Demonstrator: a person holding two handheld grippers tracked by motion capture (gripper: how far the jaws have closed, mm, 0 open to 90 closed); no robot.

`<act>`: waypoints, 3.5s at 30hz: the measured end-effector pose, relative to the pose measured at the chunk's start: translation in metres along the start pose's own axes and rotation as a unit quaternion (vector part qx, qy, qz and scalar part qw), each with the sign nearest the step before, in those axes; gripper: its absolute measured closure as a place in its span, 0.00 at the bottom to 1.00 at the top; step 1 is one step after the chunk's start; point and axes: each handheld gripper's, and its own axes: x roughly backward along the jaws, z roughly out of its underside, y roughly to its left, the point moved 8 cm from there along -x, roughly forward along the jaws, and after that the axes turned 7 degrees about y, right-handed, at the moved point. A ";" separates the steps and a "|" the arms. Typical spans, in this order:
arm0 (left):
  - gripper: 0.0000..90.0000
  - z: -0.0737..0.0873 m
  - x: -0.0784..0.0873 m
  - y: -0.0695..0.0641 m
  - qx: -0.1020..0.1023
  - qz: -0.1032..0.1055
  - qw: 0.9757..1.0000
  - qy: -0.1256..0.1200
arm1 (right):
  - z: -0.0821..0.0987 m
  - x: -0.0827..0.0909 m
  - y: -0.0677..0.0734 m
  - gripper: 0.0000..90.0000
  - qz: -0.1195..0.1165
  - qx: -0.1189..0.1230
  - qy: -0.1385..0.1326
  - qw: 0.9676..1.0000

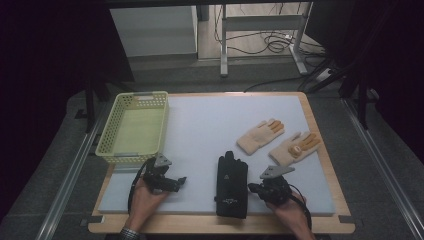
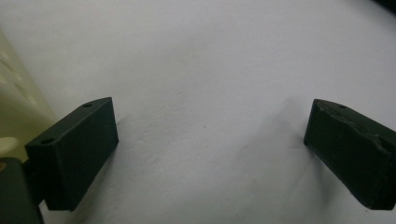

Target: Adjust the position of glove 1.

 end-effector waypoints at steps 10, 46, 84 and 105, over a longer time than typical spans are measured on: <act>0.04 0.003 0.003 0.002 -0.012 0.005 1.000 0.004 | -0.001 -0.018 0.016 0.98 -0.020 0.010 0.000 1.000; 0.04 0.014 0.011 0.012 -0.012 0.007 1.000 0.002 | -0.066 -0.076 0.030 0.97 -0.023 0.018 -0.020 0.999; 0.03 0.021 0.014 0.012 -0.019 0.012 1.000 0.004 | -0.045 -0.031 -0.024 0.28 0.048 0.029 -0.023 0.998; 0.02 0.022 0.018 0.008 -0.031 0.018 0.999 0.014 | -0.010 -0.021 -0.065 0.18 0.092 -0.005 -0.018 0.996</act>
